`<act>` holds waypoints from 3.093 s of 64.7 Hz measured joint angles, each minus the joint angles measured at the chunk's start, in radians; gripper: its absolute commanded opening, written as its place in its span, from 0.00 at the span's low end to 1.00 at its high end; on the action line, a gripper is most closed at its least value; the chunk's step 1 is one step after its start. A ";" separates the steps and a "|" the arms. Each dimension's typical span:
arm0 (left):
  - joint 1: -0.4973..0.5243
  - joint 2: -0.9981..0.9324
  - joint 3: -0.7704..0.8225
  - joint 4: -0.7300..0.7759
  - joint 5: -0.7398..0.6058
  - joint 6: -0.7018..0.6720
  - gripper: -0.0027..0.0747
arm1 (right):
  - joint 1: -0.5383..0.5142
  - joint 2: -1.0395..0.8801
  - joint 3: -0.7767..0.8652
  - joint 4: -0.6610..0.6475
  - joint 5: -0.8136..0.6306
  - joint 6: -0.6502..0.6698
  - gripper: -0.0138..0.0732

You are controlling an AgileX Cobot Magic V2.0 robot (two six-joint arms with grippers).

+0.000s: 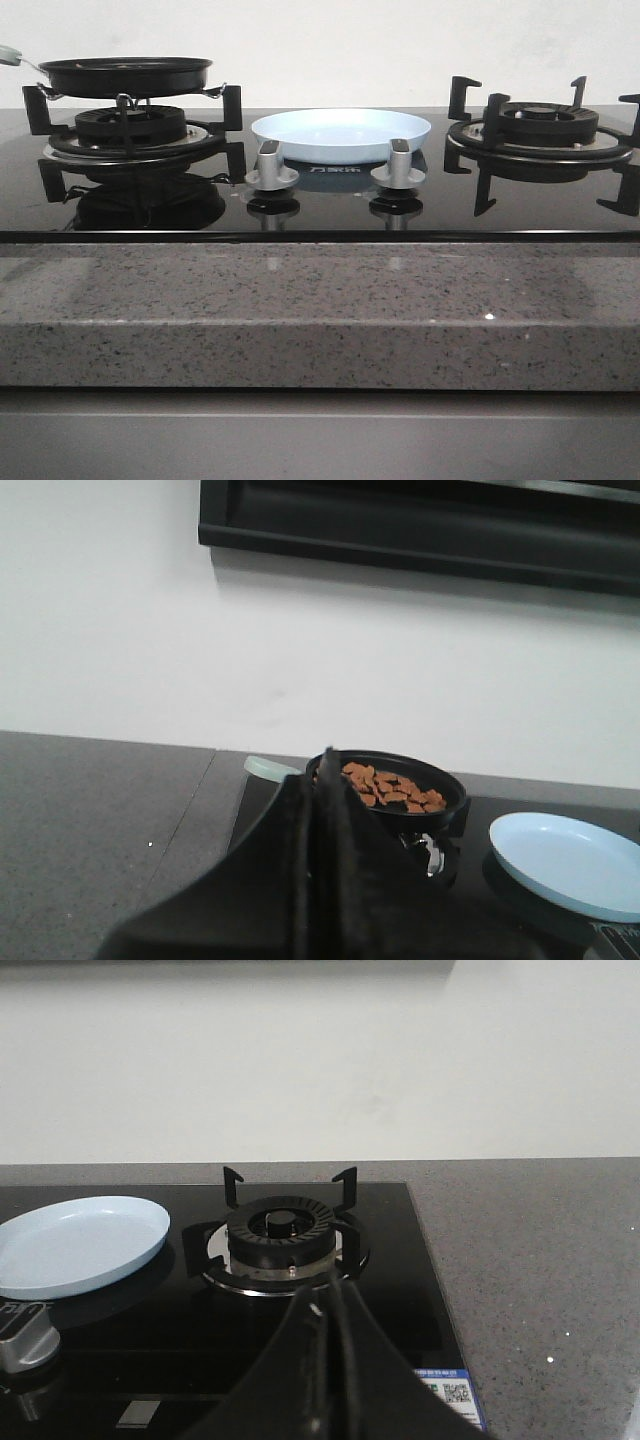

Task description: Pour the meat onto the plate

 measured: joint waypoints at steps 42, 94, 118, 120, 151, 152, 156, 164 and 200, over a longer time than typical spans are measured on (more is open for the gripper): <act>0.000 0.437 -0.212 0.000 0.214 0.000 0.01 | 0.000 0.371 -0.207 0.000 0.150 0.000 0.06; -0.140 0.465 -0.212 0.000 0.269 0.114 0.76 | 0.236 0.605 -0.368 0.000 0.390 0.000 0.70; -0.238 0.465 -0.212 0.000 0.269 0.125 0.76 | 0.295 0.990 -0.647 0.007 0.406 0.000 0.70; -0.238 0.465 -0.212 0.000 0.269 0.125 0.76 | 0.295 1.026 -0.678 0.007 0.414 0.000 0.70; -0.240 0.465 -0.212 0.000 0.269 0.127 0.76 | 0.207 1.529 -1.143 0.304 0.598 -0.238 0.70; -0.240 0.465 -0.212 0.000 0.269 0.127 0.76 | 0.205 1.541 -1.156 0.311 0.600 -0.243 0.70; -0.240 0.465 -0.212 -0.001 0.269 0.127 0.76 | 0.201 1.593 -1.213 0.328 0.607 -0.254 0.70; -0.240 0.465 -0.212 -0.002 0.269 0.127 0.76 | 0.201 1.690 -1.321 0.337 0.637 -0.265 0.66; -0.240 0.465 -0.212 -0.005 0.269 0.127 0.76 | 0.201 2.047 -1.713 0.308 0.736 -0.272 0.57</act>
